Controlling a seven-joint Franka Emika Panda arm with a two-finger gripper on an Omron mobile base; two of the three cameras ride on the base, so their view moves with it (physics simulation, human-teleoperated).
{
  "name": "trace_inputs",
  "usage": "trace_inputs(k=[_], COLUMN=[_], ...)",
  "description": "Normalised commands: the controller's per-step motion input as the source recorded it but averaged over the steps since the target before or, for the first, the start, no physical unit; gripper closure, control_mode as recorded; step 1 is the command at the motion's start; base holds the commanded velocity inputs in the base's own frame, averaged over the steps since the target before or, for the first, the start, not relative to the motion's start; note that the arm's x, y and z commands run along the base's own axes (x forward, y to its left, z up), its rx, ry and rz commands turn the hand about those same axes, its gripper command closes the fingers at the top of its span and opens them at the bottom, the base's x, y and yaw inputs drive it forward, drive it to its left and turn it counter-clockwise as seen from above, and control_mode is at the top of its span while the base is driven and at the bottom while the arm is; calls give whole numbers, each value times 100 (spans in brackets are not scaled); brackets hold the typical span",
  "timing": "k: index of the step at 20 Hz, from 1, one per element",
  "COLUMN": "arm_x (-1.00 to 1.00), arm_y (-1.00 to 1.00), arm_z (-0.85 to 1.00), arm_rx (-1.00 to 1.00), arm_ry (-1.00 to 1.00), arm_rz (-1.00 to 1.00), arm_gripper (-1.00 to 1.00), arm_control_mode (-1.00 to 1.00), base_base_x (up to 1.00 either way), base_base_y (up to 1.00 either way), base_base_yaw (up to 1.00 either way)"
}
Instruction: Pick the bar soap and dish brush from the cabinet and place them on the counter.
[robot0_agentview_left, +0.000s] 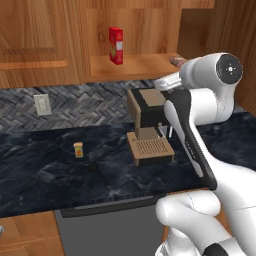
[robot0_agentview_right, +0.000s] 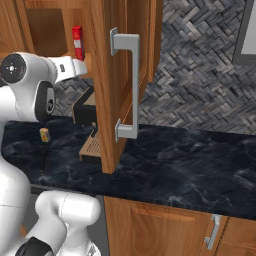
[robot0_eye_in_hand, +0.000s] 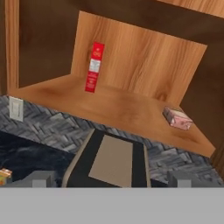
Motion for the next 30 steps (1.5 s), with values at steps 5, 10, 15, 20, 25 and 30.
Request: trace_inputs(k=[5,10,15,20,25,30], arm_x=[29,41,32,28,30,17], arm_y=[-1,-3,-14,-13,-11,-17], arm_z=[2,0,7,6,0,0], arm_rx=[0,0,1,2,1,4], arm_ry=[0,0,0,0,2,11], arm_rz=[0,-5,-5,-2,-2,0], arm_gripper=[-100,-100,-100,-100,-100,-100], arm_control_mode=[-100,-100,-100,-100,-100,-100], base_base_x=[0,0,0,0,0,0], base_base_y=[0,0,0,0,0,0], base_base_yaw=[0,0,0,0,0,0])
